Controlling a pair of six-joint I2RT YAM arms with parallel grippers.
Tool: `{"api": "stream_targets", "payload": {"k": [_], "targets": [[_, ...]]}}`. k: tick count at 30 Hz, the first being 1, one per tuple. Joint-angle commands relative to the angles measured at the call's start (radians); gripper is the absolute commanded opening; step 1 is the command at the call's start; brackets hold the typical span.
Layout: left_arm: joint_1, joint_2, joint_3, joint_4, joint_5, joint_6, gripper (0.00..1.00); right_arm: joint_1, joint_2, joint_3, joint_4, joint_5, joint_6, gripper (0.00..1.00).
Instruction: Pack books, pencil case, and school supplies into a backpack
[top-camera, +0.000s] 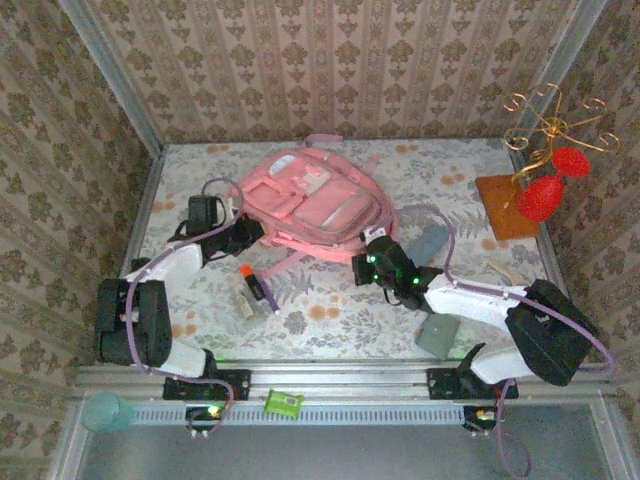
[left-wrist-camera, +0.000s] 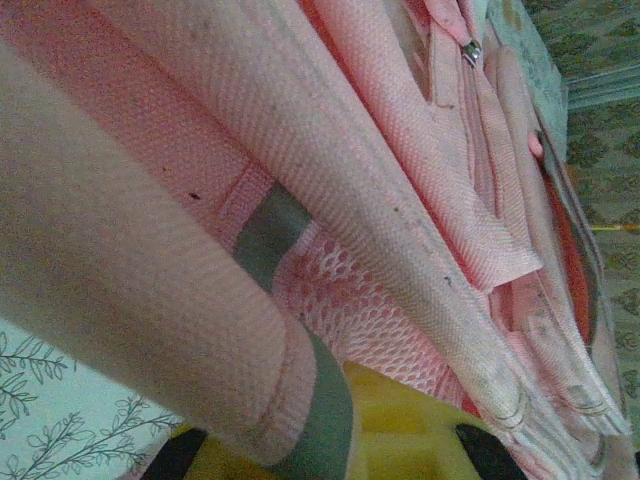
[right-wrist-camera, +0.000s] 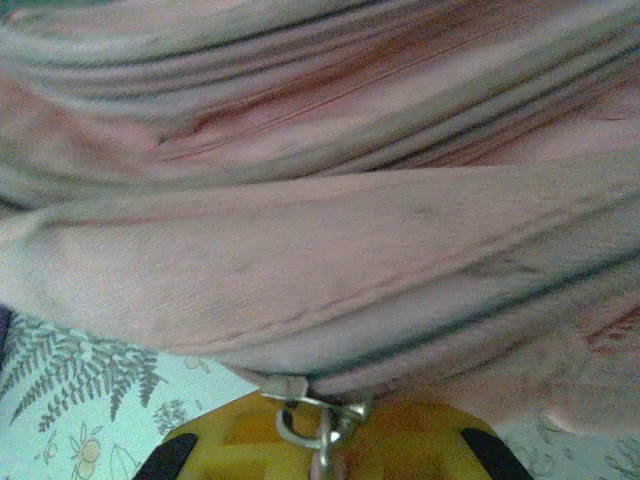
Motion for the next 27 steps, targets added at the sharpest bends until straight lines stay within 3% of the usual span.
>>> {"api": "stream_targets", "payload": {"k": [1, 3, 6, 7, 10, 11, 14, 18, 20, 23, 25, 27], "targets": [[0.077, 0.038, 0.063, 0.051, -0.207, 0.072, 0.00, -0.060, -0.038, 0.056, -0.227, 0.116, 0.073, 0.00], [0.094, 0.075, 0.080, 0.064, -0.238, 0.075, 0.00, -0.061, -0.031, 0.084, -0.266, 0.090, 0.088, 0.00], [0.110, 0.120, 0.105, 0.077, -0.254, 0.074, 0.00, -0.038, -0.052, 0.071, -0.171, -0.067, 0.037, 0.00], [0.107, 0.128, 0.108, 0.083, -0.246, 0.079, 0.06, -0.025, -0.061, 0.061, -0.106, -0.159, 0.000, 0.00], [0.089, 0.107, 0.084, 0.120, -0.229, 0.104, 0.43, 0.003, -0.060, 0.084, -0.046, -0.323, -0.039, 0.00], [0.080, 0.087, 0.069, 0.124, -0.247, 0.118, 0.48, 0.004, -0.055, 0.096, -0.048, -0.344, -0.040, 0.00], [0.049, -0.016, 0.031, 0.089, -0.368, 0.203, 0.62, 0.002, -0.037, 0.132, -0.073, -0.374, -0.062, 0.00], [-0.062, -0.176, -0.015, 0.087, -0.466, 0.411, 0.64, -0.006, -0.003, 0.190, -0.137, -0.409, -0.071, 0.00], [-0.162, -0.261, -0.084, 0.198, -0.403, 0.568, 0.63, -0.018, 0.001, 0.220, -0.191, -0.439, -0.085, 0.00], [-0.296, -0.343, -0.191, 0.353, -0.223, 0.815, 0.62, -0.049, 0.001, 0.255, -0.245, -0.501, -0.093, 0.00], [-0.328, -0.353, -0.218, 0.391, -0.096, 0.925, 0.62, -0.067, 0.006, 0.274, -0.268, -0.560, -0.088, 0.00], [-0.398, -0.337, -0.206, 0.353, -0.057, 1.052, 0.62, -0.070, 0.006, 0.284, -0.274, -0.595, -0.087, 0.00]]}}
